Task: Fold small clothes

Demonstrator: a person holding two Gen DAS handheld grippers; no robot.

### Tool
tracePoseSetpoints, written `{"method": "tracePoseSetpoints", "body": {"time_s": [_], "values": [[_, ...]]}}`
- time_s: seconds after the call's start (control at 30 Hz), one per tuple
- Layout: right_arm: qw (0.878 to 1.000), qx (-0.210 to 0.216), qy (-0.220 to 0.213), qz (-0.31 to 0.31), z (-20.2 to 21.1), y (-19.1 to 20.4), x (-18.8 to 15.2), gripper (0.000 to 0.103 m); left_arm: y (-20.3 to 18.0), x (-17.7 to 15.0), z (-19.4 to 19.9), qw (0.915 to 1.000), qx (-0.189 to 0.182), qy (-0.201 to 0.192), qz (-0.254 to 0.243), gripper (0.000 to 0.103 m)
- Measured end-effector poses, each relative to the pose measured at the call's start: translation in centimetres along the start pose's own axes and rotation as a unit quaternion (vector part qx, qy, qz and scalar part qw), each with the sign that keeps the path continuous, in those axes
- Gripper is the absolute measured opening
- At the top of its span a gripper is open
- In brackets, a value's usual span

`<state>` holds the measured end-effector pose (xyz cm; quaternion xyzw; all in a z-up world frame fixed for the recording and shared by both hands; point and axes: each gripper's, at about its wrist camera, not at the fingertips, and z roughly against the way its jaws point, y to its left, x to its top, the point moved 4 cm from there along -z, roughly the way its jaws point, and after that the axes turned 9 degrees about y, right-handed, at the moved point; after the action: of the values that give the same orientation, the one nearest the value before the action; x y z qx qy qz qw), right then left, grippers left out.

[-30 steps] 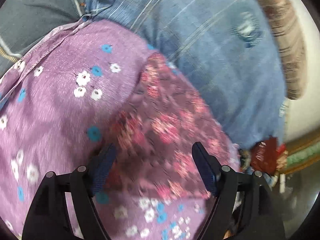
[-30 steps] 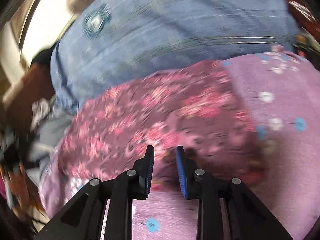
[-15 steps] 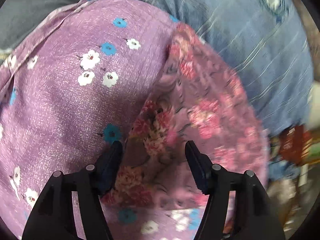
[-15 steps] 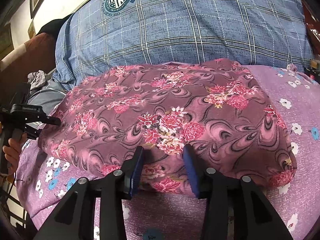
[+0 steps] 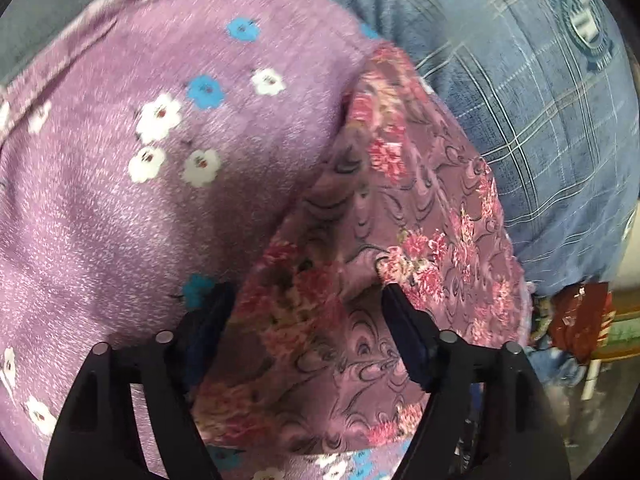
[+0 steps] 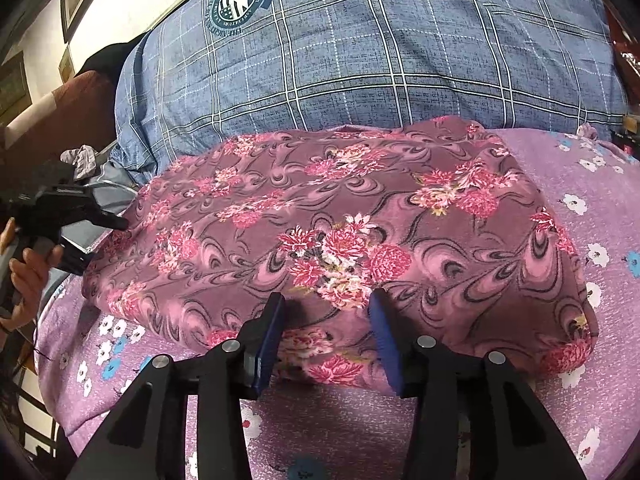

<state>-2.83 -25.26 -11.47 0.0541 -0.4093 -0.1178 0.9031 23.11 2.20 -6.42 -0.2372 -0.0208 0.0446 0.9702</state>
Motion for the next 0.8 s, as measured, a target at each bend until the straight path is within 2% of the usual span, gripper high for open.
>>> {"method": "tracePoseSetpoints", "body": {"time_s": [0.03, 0.07, 0.1, 0.13, 0.17, 0.3, 0.4, 0.47, 0.53, 0.63, 0.73, 0.8], "values": [[1.0, 0.001, 0.0, -0.001, 0.0, 0.0, 0.0, 0.046, -0.4, -0.2, -0.1, 1.0, 0.003, 0.001, -0.008, 0.067], [1.0, 0.003, -0.001, -0.002, 0.0, -0.1, 0.0, 0.046, -0.6, -0.4, 0.0, 0.9998, 0.009, 0.001, -0.016, 0.045], [1.0, 0.004, -0.001, -0.002, 0.0, -0.1, 0.0, 0.046, -0.7, -0.5, 0.2, 0.9995, 0.019, -0.001, -0.026, 0.03], [1.0, 0.005, -0.001, -0.003, 0.0, -0.1, 0.0, 0.047, -1.0, -0.7, 0.2, 0.9992, 0.013, 0.008, -0.038, 0.009], [1.0, 0.006, -0.001, -0.002, 0.0, -0.1, 0.0, 0.048, -1.1, -0.9, 0.4, 0.9992, 0.004, 0.013, -0.038, 0.009], [1.0, 0.006, 0.001, 0.0, -0.1, 0.1, 0.0, 0.05, -3.4, -1.9, 3.0, 0.9981, -0.008, -0.012, -0.06, 0.009], [1.0, 0.016, 0.005, 0.004, -0.2, 0.3, 0.1, 0.057, -7.1, -3.1, 4.7, 0.9952, -0.016, -0.023, -0.093, 0.009], [0.999, 0.033, 0.01, 0.008, -0.2, 0.4, 0.2, 0.068, -10.0, -3.8, 5.3, 0.9924, -0.012, -0.028, -0.119, 0.009], [0.999, 0.031, 0.022, 0.02, -0.1, 0.7, 0.4, 0.068, -12.8, -4.6, 5.6, 0.9891, -0.012, -0.032, -0.143, 0.009], [0.999, 0.001, 0.021, 0.03, 1.0, 0.6, 0.5, 0.067, -17.3, -5.9, 4.7, 0.9823, -0.003, -0.03, -0.185, 0.009], [0.999, -0.038, -0.011, 0.001, 2.8, -1.3, 0.4, 0.067, -20.3, -6.9, 2.1, 0.9754, 0.02, -0.026, -0.218, 0.009], [0.998, -0.05, -0.02, -0.029, 3.5, -3.1, 0.1, 0.067, -21.9, -7.4, -0.5, 0.974, 0.03, -0.007, -0.225, 0.009]]}}
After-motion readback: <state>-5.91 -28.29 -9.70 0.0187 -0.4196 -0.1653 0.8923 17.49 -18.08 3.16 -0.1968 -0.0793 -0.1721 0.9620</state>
